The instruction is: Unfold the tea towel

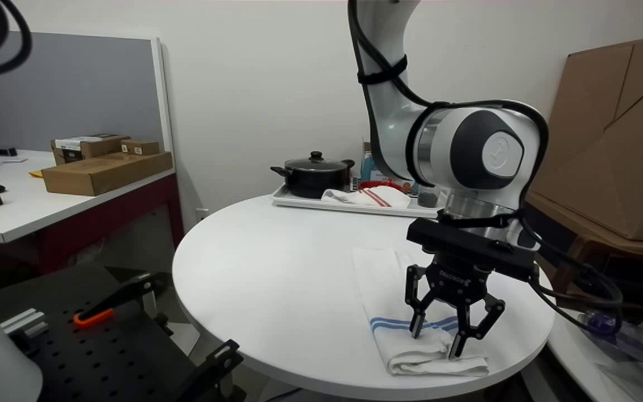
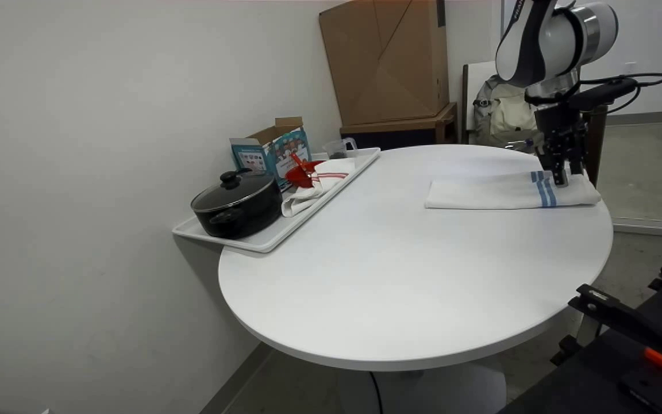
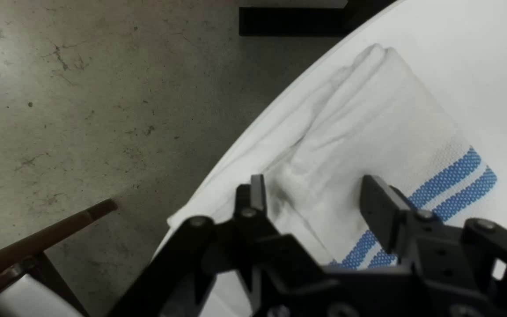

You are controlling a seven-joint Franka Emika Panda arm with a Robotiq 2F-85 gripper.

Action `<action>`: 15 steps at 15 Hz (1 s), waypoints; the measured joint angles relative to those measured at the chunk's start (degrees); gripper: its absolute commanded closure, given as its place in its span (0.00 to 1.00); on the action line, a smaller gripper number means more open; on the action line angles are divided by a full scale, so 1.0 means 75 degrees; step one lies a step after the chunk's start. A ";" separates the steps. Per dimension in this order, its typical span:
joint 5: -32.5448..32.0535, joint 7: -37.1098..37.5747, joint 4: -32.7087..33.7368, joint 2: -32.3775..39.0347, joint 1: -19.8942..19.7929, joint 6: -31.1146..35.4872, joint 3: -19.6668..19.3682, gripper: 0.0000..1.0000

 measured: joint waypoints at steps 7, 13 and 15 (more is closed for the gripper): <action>0.0044 0.0000 0.0005 0.0127 -0.0088 0.0094 0.0041 0.97; 0.0491 0.0001 0.0012 -0.0254 -0.0068 0.0086 0.0381 0.93; 0.0624 0.0001 -0.0039 -0.0568 -0.0003 0.0064 0.0574 0.93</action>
